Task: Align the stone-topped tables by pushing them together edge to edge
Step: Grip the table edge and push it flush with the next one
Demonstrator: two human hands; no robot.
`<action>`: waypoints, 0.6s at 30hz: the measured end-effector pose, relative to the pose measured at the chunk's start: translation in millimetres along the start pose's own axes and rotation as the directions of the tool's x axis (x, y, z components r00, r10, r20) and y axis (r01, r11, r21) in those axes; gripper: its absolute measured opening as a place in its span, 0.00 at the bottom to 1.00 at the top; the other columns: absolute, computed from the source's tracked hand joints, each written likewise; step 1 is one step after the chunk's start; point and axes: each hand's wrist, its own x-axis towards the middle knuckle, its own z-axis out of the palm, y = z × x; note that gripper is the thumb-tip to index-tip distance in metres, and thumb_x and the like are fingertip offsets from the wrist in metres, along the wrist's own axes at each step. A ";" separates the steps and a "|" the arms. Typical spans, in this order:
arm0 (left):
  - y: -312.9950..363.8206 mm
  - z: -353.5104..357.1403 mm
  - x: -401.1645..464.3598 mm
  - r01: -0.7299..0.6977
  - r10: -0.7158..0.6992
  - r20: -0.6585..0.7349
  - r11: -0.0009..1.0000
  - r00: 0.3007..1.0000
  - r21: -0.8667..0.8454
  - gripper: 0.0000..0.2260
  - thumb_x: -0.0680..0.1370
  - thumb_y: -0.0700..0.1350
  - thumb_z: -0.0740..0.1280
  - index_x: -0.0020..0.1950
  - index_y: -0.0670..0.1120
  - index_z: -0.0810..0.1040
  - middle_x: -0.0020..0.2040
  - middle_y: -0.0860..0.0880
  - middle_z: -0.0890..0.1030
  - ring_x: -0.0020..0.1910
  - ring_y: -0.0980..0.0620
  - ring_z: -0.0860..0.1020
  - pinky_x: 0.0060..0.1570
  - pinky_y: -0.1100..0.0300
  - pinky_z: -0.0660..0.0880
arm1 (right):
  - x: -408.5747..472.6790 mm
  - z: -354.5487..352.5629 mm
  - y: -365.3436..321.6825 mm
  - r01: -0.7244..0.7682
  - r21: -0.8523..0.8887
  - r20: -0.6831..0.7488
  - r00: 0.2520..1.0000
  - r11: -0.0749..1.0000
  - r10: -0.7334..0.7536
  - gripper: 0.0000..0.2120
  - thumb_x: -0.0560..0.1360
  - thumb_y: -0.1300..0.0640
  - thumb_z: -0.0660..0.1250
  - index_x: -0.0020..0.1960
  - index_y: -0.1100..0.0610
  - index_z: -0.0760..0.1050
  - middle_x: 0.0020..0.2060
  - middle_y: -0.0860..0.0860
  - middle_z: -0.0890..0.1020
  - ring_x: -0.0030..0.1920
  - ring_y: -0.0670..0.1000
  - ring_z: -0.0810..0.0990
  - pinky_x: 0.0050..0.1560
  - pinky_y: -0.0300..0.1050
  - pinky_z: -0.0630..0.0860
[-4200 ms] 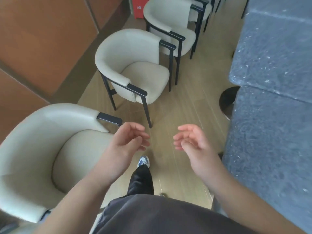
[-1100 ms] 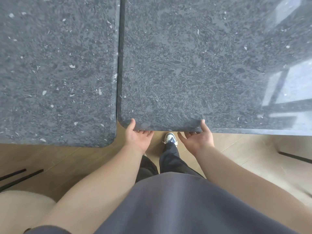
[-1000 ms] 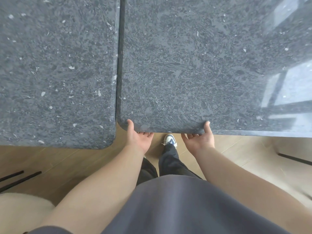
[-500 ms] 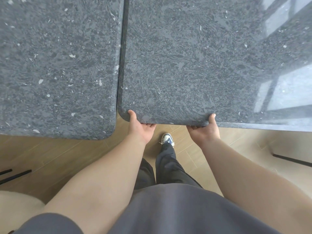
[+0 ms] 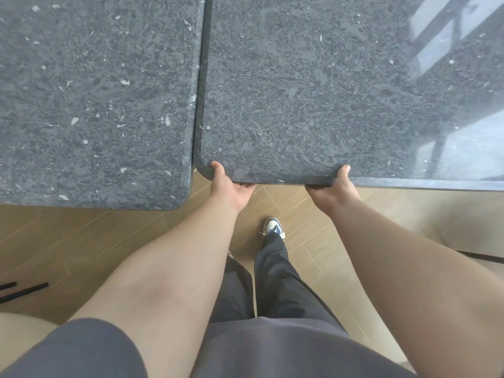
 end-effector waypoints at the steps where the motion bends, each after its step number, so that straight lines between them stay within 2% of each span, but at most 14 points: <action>1: 0.4 -0.1 0.0 0.000 0.000 0.006 1.000 1.000 0.004 0.34 0.80 0.68 0.58 0.76 0.44 0.67 0.68 0.37 0.75 0.67 0.37 0.75 0.70 0.37 0.70 | 0.3 -0.3 0.3 0.006 -0.011 0.003 1.000 1.000 -0.006 0.28 0.76 0.41 0.69 0.69 0.56 0.70 0.61 0.58 0.81 0.58 0.62 0.82 0.59 0.65 0.78; 9: -1.4 -5.7 0.6 0.008 -0.009 0.046 0.999 0.999 0.038 0.35 0.80 0.68 0.56 0.77 0.43 0.65 0.69 0.37 0.75 0.68 0.37 0.75 0.70 0.37 0.70 | 2.1 -1.7 3.7 0.042 -0.016 0.012 0.999 0.999 -0.042 0.28 0.78 0.41 0.68 0.70 0.57 0.69 0.63 0.58 0.79 0.58 0.60 0.81 0.53 0.60 0.81; 15: -4.2 -9.1 -3.0 0.010 -0.013 0.040 0.998 0.999 0.057 0.35 0.80 0.68 0.55 0.77 0.43 0.66 0.70 0.37 0.74 0.68 0.37 0.74 0.70 0.37 0.69 | 3.6 -7.4 4.0 0.035 -0.025 0.025 0.999 0.999 -0.034 0.29 0.78 0.41 0.66 0.72 0.58 0.68 0.64 0.58 0.79 0.60 0.59 0.81 0.62 0.58 0.78; 18: -5.2 -9.8 -7.2 0.017 -0.019 0.039 0.998 0.999 0.053 0.35 0.80 0.68 0.55 0.77 0.43 0.65 0.70 0.36 0.74 0.67 0.36 0.75 0.67 0.37 0.72 | 1.5 -10.1 5.0 0.030 -0.018 0.032 0.999 0.999 -0.030 0.29 0.78 0.41 0.67 0.71 0.59 0.68 0.63 0.58 0.79 0.60 0.59 0.81 0.63 0.57 0.78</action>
